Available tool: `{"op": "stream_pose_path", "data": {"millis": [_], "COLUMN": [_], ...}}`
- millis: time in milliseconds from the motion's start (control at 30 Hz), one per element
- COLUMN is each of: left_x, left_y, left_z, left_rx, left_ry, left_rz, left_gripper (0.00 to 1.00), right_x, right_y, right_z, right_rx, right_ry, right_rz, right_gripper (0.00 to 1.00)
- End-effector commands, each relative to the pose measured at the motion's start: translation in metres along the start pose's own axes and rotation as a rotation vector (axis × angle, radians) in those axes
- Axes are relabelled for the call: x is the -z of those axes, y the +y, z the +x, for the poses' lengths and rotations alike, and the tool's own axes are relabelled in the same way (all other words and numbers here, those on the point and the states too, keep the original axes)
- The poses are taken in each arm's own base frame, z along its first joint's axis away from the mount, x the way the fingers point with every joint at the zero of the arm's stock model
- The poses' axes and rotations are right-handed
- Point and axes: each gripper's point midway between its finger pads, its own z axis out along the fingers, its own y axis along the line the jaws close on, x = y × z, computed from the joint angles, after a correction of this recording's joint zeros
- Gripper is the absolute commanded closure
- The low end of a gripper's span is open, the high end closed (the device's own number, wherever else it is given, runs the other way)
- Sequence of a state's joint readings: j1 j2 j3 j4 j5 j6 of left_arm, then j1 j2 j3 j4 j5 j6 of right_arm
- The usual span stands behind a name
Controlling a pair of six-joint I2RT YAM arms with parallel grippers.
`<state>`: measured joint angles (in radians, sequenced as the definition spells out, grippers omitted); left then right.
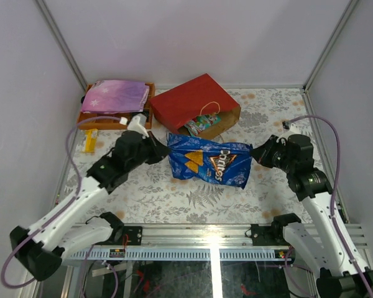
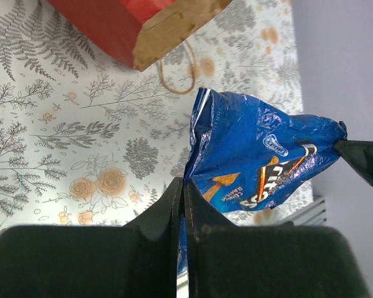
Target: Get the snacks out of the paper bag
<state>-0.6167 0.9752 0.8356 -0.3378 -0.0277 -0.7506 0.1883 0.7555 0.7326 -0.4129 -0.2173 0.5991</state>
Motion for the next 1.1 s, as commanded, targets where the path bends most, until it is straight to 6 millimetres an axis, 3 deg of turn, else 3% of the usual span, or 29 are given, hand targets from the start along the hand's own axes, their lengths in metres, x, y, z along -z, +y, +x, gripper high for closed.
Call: {"op": "stream_pose_path", "data": {"millis": [0, 67, 167, 233, 300, 367, 433, 467, 567, 667, 733, 833, 867, 933, 1067], "left_x": [0.042, 0.041, 0.015, -0.008, -0.014, -0.013, -0.007, -0.005, -0.007, -0.018, -0.028, -0.049, -0.057, -0.074, -0.094], "left_y": [0.011, 0.016, 0.051, 0.089, 0.103, 0.095, 0.08, 0.074, 0.055, 0.025, 0.002, -0.031, -0.032, -0.022, 0.008], "left_z": [-0.015, -0.014, 0.004, 0.023, 0.022, 0.01, -0.005, -0.009, -0.001, 0.027, 0.048, 0.079, 0.088, 0.106, 0.116], "left_rx": [-0.031, -0.043, -0.089, -0.139, -0.168, -0.17, -0.177, -0.176, -0.151, -0.109, -0.099, -0.094, -0.089, -0.084, -0.075], "left_ry": [-0.017, -0.003, 0.051, 0.119, 0.128, 0.087, 0.036, 0.024, 0.043, 0.085, 0.109, 0.173, 0.201, 0.241, 0.243], "left_rz": [-0.105, -0.138, -0.276, -0.433, -0.518, -0.501, -0.452, -0.427, -0.32, -0.154, -0.036, 0.119, 0.134, 0.12, 0.075], "left_gripper": [1.0, 1.0, 0.98, 0.68, 0.45, 0.27, 0.01, 0.0, 0.0, 0.02, 0.12, 0.37, 0.46, 0.59, 0.62], "right_x": [0.027, 0.015, -0.022, -0.049, -0.065, -0.069, -0.065, -0.061, -0.049, -0.043, -0.046, -0.058, -0.062, -0.072, -0.089], "right_y": [0.025, 0.022, 0.0, -0.021, -0.031, -0.026, -0.02, -0.019, -0.022, -0.011, 0.005, 0.028, 0.031, 0.031, 0.029], "right_z": [-0.006, 0.004, 0.027, 0.049, 0.062, 0.058, 0.041, 0.032, 0.014, 0.018, 0.034, 0.062, 0.072, 0.087, 0.108], "right_rx": [0.01, 0.004, -0.009, -0.019, -0.015, -0.009, 0.023, 0.049, 0.121, 0.13, 0.1, 0.02, 0.008, -0.008, -0.038], "right_ry": [0.029, 0.08, 0.159, 0.228, 0.296, 0.308, 0.249, 0.216, 0.168, 0.149, 0.153, 0.198, 0.229, 0.265, 0.343], "right_rz": [-0.071, -0.079, -0.049, -0.014, 0.005, -0.015, -0.01, 0.004, 0.078, 0.023, -0.087, -0.256, -0.283, -0.321, -0.372], "right_gripper": [1.0, 1.0, 0.99, 0.87, 0.68, 0.56, 0.47, 0.43, 0.39, 0.44, 0.6, 0.9, 0.97, 1.0, 1.0]}}
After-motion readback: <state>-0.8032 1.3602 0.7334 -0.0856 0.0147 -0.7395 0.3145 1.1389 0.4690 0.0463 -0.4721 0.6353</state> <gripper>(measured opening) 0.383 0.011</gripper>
